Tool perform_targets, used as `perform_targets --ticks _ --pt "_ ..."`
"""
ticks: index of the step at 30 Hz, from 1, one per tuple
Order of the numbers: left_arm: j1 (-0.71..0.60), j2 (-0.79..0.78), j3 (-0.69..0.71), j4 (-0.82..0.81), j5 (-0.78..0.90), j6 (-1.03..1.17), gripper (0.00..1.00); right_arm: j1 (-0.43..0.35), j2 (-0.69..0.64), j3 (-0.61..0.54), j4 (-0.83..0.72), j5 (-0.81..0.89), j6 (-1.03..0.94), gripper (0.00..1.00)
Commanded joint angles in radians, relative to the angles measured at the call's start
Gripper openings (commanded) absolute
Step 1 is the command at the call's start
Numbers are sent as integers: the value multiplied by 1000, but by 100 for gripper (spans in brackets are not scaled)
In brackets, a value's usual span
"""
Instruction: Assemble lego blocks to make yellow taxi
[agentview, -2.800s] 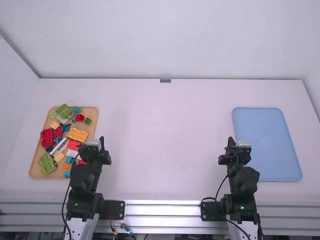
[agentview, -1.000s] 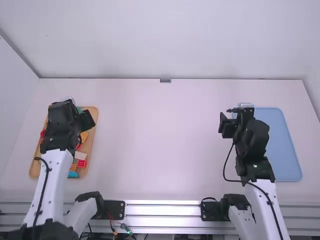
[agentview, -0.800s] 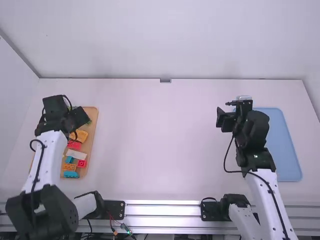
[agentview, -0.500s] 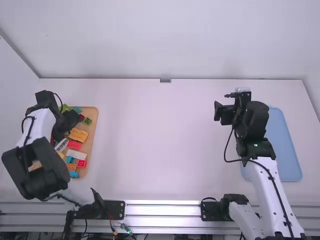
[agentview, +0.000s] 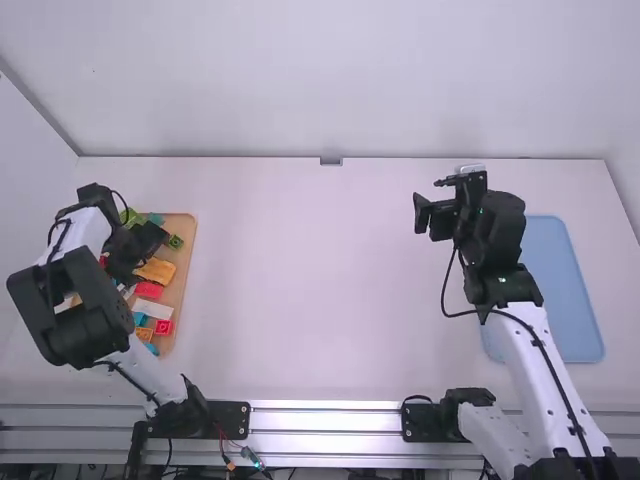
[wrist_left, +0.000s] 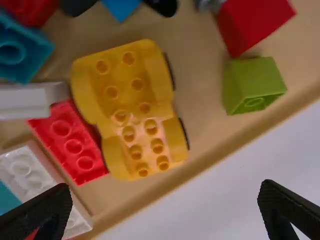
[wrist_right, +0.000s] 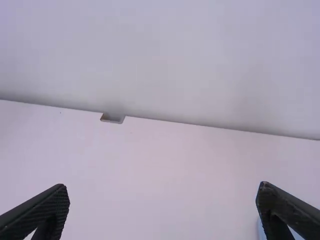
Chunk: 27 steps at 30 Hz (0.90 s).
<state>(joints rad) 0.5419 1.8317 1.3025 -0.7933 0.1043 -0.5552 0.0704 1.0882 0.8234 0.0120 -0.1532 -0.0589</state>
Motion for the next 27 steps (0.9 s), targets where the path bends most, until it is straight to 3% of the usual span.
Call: perform_targets --ticks 1,27 --pt "-6 19 16 -6 -71 -82 99 3 6 39 10 -4 -1 99" --pt "-84 101 -20 58 -173 -154 98 2 6 39 10 -3 0 99"
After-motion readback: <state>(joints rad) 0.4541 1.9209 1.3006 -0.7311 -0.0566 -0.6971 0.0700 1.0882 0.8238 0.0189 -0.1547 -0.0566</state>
